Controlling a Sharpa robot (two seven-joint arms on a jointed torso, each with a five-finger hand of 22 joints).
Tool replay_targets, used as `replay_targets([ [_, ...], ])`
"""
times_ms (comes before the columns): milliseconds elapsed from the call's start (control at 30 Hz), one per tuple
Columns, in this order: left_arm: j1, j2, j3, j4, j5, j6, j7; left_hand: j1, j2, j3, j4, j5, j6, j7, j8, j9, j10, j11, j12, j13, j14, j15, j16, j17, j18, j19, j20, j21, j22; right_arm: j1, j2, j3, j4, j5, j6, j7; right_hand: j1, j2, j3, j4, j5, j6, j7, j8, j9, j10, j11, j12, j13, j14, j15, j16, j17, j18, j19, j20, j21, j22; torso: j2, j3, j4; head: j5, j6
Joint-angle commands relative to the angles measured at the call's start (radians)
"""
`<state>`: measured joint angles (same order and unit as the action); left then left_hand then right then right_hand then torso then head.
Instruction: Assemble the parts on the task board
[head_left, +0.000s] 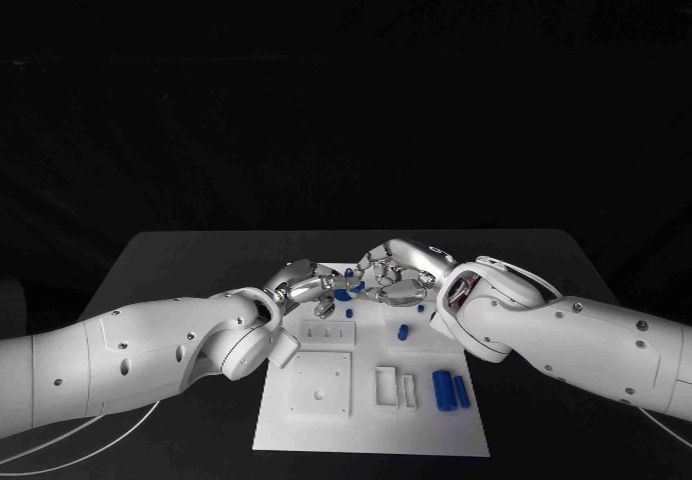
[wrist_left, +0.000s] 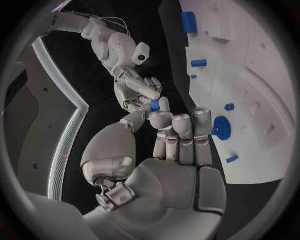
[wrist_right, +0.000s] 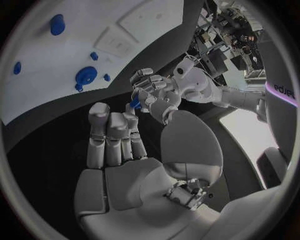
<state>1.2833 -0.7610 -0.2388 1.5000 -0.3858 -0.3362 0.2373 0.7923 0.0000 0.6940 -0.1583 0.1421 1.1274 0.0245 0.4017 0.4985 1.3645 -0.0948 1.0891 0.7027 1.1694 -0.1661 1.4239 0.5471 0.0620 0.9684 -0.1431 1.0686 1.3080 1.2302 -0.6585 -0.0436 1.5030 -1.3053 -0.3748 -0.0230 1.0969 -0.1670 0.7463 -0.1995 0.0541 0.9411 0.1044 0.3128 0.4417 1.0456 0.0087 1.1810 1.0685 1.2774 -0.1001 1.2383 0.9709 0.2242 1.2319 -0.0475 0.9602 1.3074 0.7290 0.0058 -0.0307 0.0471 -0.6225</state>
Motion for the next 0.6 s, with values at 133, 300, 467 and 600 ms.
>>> replay_targets([
  [133, 0.0, 0.001, 0.0, 0.002, -0.008, 0.029, 0.015, 0.025, 0.008, -0.002, -0.007, 0.003, 0.05, -0.017, 0.002, 0.002, -0.019, -0.01, -0.002, 0.001, 0.012, -0.042, -0.003, -0.001, -0.001, -0.008, -0.12, -0.007, 0.011, 0.0, -0.003, 0.0, -0.006, -0.011, 0.01, 0.003, 0.011, 0.002, 0.018, -0.002, -0.005, 0.021, 0.009, 0.007, 0.003, 0.002, -0.007, 0.005, -0.001, 0.001, -0.008, -0.003, 0.002, 0.038, 0.001, -0.009, 0.004, 0.02, 0.0, -0.0004, -0.0004, 0.001, -0.001],
  [300, 0.0, 0.001, 0.0, 0.001, -0.01, 0.031, 0.012, 0.035, 0.001, -0.003, -0.013, 0.003, 0.048, -0.017, 0.002, 0.002, -0.021, -0.01, -0.002, 0.002, 0.01, -0.042, -0.003, -0.002, -0.001, -0.009, -0.12, -0.007, 0.011, 0.0, -0.002, 0.0, -0.006, -0.013, 0.01, 0.004, 0.01, 0.002, 0.02, -0.002, -0.005, 0.022, 0.009, 0.007, 0.004, 0.002, -0.008, 0.005, -0.001, 0.001, -0.008, -0.002, 0.003, 0.038, 0.001, -0.009, 0.005, 0.02, 0.0, 0.0002, -0.0001, 0.001, -0.003],
  [467, 0.0, 0.0, 0.0, -0.001, -0.01, 0.032, 0.01, 0.044, -0.006, -0.004, -0.018, 0.004, 0.047, -0.016, 0.001, 0.002, -0.023, -0.009, -0.002, 0.001, 0.007, -0.041, -0.003, -0.003, -0.002, -0.01, -0.12, -0.007, 0.012, 0.0, -0.002, 0.001, -0.006, -0.013, 0.008, 0.005, 0.009, 0.001, 0.021, -0.002, -0.005, 0.021, 0.009, 0.007, 0.004, 0.002, -0.008, 0.005, -0.001, 0.001, -0.008, -0.002, 0.003, 0.038, 0.001, -0.009, 0.006, 0.02, 0.0, 0.0002, -0.0003, 0.002, -0.003],
  [600, 0.0, 0.0, 0.0, -0.002, -0.008, 0.038, 0.009, 0.053, -0.012, -0.004, -0.022, 0.007, 0.046, -0.016, 0.001, 0.002, -0.024, -0.009, -0.003, 0.001, 0.006, -0.04, -0.004, -0.003, -0.002, -0.011, -0.12, -0.007, 0.012, 0.0, -0.001, 0.001, -0.01, -0.013, 0.007, 0.005, 0.008, 0.001, 0.022, -0.002, -0.005, 0.021, 0.009, 0.007, 0.004, 0.002, -0.008, 0.005, -0.001, 0.001, -0.008, -0.002, 0.003, 0.038, 0.001, -0.009, 0.006, 0.02, 0.0, 0.0002, -0.0006, 0.002, -0.004],
])
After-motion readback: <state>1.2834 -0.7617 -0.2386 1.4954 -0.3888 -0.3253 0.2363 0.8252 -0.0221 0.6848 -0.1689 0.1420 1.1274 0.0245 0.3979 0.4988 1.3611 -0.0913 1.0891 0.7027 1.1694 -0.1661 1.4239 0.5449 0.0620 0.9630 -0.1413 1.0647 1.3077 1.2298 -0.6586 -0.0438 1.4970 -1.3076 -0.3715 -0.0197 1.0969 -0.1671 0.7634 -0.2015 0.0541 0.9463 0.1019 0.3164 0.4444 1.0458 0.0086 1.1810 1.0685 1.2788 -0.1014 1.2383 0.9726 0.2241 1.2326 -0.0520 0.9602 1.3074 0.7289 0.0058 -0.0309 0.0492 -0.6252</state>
